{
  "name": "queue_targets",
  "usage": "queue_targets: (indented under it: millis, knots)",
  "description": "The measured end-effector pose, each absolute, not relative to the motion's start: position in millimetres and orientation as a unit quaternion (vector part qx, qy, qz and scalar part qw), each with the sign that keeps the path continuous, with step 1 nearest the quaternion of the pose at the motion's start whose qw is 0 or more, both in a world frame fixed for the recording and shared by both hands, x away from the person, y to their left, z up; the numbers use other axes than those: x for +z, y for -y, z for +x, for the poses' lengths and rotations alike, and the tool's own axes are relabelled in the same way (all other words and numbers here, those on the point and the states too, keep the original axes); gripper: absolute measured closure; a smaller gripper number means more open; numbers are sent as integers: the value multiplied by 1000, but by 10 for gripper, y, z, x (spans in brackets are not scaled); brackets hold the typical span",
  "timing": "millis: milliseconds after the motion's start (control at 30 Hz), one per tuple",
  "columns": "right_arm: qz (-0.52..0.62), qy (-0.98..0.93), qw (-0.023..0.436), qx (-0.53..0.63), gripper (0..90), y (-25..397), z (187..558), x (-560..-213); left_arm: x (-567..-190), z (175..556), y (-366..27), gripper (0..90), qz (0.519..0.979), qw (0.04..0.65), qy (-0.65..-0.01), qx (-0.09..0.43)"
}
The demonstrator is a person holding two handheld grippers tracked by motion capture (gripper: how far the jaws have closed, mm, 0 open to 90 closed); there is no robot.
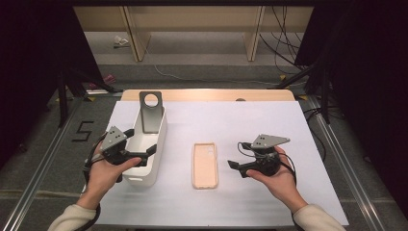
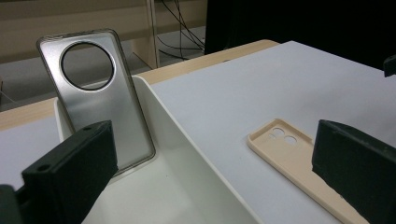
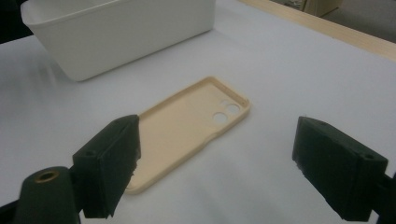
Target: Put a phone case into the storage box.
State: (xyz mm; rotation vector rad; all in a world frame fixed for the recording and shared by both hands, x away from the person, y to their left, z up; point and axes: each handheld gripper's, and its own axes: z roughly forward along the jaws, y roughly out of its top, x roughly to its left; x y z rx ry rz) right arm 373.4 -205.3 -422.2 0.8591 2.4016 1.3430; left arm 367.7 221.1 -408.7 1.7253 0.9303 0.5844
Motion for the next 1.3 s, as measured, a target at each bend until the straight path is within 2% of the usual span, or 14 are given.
queue_targets:
  millis: [867, 900, 967, 1000, 1100, 1200, 1300]
  knots:
    - [289, -833, 121, 456, 172, 1942, 3765, -4248, -4078, 3680, -2191, 1, 716, 528, -390, 239]
    - [287, -835, 121, 454, 200, 1930, 3766, -4248, -4076, 3679, -2193, 3, 716, 527, -390, 240]
    - [279, -841, 123, 448, 316, 1902, 3762, -4251, -4067, 3679, -2195, 4, 715, 527, -390, 242]
    - [273, -846, 124, 441, 421, 1887, 3755, -4251, -4060, 3677, -2195, 6, 715, 526, -391, 243]
    - [271, -864, 128, 405, 637, 1837, 3736, -4256, -4052, 3671, -2183, 8, 714, 526, -393, 244]
    - [268, -879, 114, 377, 752, 1782, 3749, -4303, -4055, 3674, -2173, 10, 716, 524, -391, 245]
    - [260, -891, 103, 358, 786, 1714, 3761, -4330, -4059, 3672, -2175, 12, 715, 524, -392, 244]
